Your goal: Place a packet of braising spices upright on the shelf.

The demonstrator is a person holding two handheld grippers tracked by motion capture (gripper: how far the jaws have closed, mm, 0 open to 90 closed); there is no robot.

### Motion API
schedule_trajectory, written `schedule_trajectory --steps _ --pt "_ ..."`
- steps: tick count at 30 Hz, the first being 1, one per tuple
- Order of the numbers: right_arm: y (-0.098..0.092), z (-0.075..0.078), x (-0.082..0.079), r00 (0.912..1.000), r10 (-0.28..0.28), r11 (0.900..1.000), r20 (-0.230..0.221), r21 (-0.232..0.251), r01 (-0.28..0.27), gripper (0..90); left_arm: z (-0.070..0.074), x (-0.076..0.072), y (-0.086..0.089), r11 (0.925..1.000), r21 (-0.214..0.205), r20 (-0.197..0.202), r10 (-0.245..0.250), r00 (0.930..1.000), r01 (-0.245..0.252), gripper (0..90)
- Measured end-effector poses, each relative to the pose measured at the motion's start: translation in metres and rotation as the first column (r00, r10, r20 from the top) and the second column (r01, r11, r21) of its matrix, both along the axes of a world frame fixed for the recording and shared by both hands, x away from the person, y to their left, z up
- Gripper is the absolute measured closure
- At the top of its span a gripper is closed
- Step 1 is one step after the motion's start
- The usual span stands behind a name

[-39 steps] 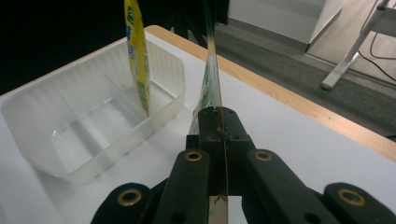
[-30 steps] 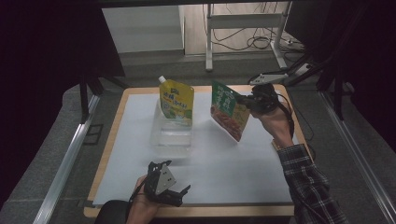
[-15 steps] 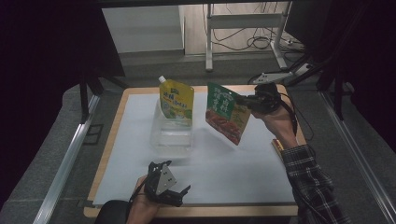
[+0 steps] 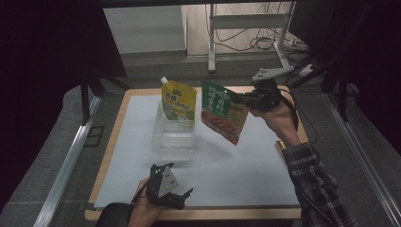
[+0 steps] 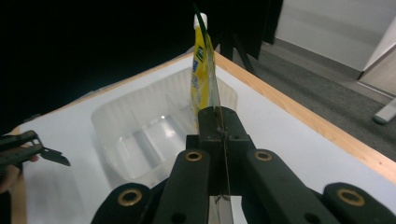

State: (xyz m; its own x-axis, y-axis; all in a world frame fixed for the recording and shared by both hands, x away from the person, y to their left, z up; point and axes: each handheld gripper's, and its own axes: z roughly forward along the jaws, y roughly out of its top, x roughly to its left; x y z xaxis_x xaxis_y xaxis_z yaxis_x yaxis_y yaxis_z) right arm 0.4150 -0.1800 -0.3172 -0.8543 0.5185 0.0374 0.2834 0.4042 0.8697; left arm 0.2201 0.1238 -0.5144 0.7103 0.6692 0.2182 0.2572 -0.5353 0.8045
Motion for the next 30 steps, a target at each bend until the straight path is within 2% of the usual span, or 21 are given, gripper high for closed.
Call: schedule_trajectory --steps 6,19,30 --pt "0.007 0.008 0.0 0.9992 0.04 0.999 -0.007 0.021 -0.04 89.2 0.0 0.0 0.0 1.0 0.0 0.004 -0.002 1.0 0.002 0.0" --pt "0.03 0.012 0.007 0.9954 0.095 0.995 -0.014 0.033 -0.094 89.2 0.0 0.0 0.0 1.0 0.002 0.002 -0.003 1.0 0.003 0.0" --pt "0.068 0.011 0.019 0.9887 0.148 0.9888 -0.025 0.027 -0.147 89.2 0.001 0.0 0.001 0.9999 0.01 0.006 -0.011 0.9999 0.011 0.0"
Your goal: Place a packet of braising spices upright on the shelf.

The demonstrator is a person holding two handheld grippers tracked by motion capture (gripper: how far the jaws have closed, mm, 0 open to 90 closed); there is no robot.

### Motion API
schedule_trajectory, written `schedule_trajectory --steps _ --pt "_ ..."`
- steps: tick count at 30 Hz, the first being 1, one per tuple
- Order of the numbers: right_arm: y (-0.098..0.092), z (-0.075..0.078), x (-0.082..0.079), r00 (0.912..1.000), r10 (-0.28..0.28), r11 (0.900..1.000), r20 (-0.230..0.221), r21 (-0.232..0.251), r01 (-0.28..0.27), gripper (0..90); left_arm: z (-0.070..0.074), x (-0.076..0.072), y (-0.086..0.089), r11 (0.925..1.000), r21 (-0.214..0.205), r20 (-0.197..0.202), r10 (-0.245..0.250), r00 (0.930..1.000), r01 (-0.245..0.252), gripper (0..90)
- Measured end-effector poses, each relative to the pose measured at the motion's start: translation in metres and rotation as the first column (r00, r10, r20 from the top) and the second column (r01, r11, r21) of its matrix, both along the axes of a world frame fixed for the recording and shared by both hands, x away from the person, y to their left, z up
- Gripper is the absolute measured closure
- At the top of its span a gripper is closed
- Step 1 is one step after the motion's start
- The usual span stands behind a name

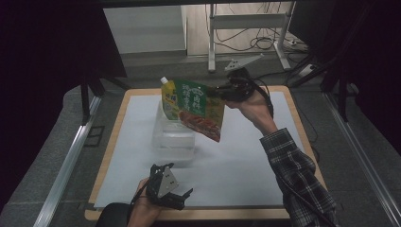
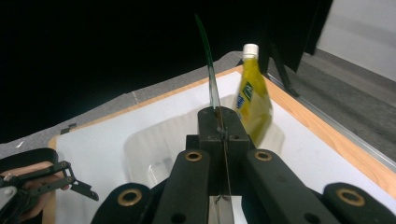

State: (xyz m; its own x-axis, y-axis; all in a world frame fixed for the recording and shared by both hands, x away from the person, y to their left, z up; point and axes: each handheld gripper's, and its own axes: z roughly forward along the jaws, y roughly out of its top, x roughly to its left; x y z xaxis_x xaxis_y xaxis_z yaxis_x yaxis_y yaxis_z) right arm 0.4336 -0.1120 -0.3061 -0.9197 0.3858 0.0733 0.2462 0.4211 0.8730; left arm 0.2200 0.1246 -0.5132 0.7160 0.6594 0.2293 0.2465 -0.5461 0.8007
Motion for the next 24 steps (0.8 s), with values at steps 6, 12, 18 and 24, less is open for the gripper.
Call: schedule_trajectory --steps 6,12,18,24 --pt "0.02 -0.003 0.006 0.9995 0.03 0.9995 -0.002 0.0 -0.03 89.2 0.0 0.0 0.0 1.0 -0.001 -0.003 -0.005 1.0 0.005 0.0" --pt "0.036 -0.006 0.011 0.999 0.043 0.9991 -0.005 0.001 -0.043 89.2 0.0 0.0 0.0 1.0 -0.004 -0.004 -0.004 1.0 0.004 0.0" --pt "0.057 -0.008 0.017 0.9985 0.055 0.9985 0.003 0.001 -0.055 89.2 0.0 -0.001 -0.001 0.9999 -0.007 -0.004 -0.009 1.0 0.009 0.0" --pt "0.076 -0.013 0.021 0.9982 0.06 0.9982 0.004 0.008 -0.06 89.2 0.0 -0.001 0.0 0.9999 -0.002 -0.005 -0.011 0.9999 0.011 0.0"
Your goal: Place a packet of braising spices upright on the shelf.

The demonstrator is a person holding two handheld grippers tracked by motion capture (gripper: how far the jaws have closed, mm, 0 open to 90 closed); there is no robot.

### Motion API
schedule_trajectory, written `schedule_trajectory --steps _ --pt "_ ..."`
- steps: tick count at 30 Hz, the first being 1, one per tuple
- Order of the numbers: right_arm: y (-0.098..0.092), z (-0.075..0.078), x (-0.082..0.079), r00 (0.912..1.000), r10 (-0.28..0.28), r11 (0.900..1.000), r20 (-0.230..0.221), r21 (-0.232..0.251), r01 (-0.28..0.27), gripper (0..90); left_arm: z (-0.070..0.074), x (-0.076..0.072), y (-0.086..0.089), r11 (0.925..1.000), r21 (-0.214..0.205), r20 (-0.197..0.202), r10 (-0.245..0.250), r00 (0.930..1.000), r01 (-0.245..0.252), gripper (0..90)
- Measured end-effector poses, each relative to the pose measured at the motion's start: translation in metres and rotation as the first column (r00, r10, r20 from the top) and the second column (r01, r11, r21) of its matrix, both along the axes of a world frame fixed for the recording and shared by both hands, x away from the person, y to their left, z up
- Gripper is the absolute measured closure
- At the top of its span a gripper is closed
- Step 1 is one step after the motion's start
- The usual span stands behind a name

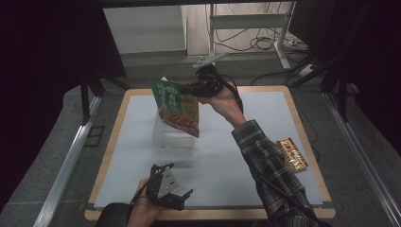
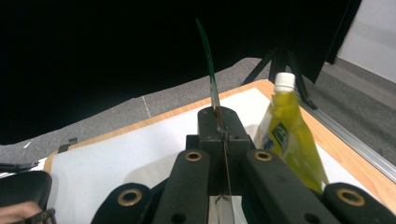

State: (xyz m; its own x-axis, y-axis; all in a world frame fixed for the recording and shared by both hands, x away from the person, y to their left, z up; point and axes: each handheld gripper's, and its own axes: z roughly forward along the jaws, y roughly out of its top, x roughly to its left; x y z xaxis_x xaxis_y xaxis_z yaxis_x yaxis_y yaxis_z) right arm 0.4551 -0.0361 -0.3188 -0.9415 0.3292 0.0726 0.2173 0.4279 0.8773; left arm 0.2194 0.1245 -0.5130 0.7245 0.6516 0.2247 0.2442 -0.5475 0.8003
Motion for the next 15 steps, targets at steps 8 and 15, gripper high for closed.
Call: schedule_trajectory --steps 8,15 --pt "0.015 -0.007 0.003 0.9999 0.005 0.9999 0.012 0.015 -0.005 89.1 0.0 0.0 -0.001 1.0 0.002 -0.001 -0.005 1.0 0.005 0.0" --pt "0.021 -0.01 0.004 0.9999 0.007 0.9997 0.009 0.022 -0.007 89.1 -0.001 0.0 -0.001 1.0 -0.006 -0.001 -0.003 1.0 0.003 0.0"
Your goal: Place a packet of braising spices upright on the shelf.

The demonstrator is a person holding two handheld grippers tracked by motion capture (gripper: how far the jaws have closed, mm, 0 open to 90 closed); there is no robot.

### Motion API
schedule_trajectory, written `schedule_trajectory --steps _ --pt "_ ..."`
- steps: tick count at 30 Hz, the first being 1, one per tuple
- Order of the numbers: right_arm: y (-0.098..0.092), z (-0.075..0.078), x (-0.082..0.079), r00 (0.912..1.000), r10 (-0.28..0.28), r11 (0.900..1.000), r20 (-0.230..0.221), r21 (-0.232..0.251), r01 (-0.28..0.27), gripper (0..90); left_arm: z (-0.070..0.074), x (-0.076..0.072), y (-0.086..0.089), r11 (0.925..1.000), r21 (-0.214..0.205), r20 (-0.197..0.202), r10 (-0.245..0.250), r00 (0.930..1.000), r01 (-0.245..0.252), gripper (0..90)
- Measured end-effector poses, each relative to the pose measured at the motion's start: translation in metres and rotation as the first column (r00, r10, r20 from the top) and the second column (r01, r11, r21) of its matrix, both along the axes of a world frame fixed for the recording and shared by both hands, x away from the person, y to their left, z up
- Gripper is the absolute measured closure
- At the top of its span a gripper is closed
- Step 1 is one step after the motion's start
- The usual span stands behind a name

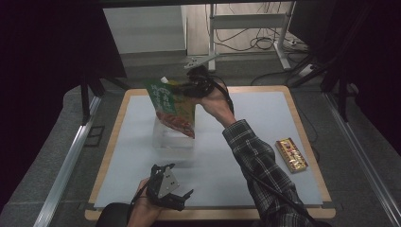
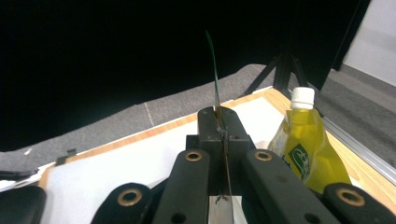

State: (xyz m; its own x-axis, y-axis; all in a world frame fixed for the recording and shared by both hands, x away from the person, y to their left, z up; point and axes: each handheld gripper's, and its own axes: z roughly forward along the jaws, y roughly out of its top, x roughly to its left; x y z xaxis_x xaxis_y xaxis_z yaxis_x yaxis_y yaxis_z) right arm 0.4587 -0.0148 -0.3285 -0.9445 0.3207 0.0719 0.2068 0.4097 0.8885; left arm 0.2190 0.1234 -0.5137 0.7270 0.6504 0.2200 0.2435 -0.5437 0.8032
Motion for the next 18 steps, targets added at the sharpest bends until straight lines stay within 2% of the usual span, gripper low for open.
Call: schedule_trajectory --steps 3,6,8,9,10,12,14,18 --pt "0.0 -0.01 0.002 0.9999 -0.008 0.9998 -0.01 -0.018 0.008 89.1 0.0 0.0 0.0 1.0 0.004 0.001 -0.002 1.0 0.002 0.0" --pt "-0.001 -0.017 0.004 0.9995 -0.015 0.9998 -0.029 -0.014 0.014 89.1 0.0 0.0 0.0 0.9999 0.01 -0.001 -0.003 1.0 0.003 0.0" --pt "-0.003 -0.026 0.008 0.9993 -0.022 0.9988 -0.031 -0.044 0.021 89.1 0.0 0.0 0.0 0.9999 0.011 -0.002 -0.002 1.0 0.002 0.0" --pt "-0.004 -0.029 0.008 0.9992 -0.023 0.9993 -0.033 -0.032 0.022 89.1 0.0 0.0 0.0 0.9999 0.012 -0.002 -0.002 1.0 0.002 0.0" --pt "-0.005 -0.03 0.009 0.9986 -0.021 0.9997 -0.048 -0.011 0.02 89.0 0.0 0.0 0.0 0.9999 0.012 -0.003 -0.002 1.0 0.002 0.0" --pt "-0.008 -0.032 0.01 0.9987 -0.03 0.9995 -0.041 -0.003 0.03 88.9 0.0 0.0 0.0 0.9999 0.012 -0.003 -0.002 1.0 0.002 0.0" --pt "-0.009 -0.032 0.009 0.9988 -0.044 0.999 -0.022 -0.012 0.043 88.6 0.0 0.0 -0.001 0.9999 0.016 -0.004 -0.004 1.0 0.004 0.0" --pt "-0.009 -0.031 0.008 0.9987 -0.047 0.9986 -0.018 -0.028 0.046 86.5 0.0 0.0 -0.001 0.9998 0.017 -0.003 -0.005 1.0 0.005 0.0"
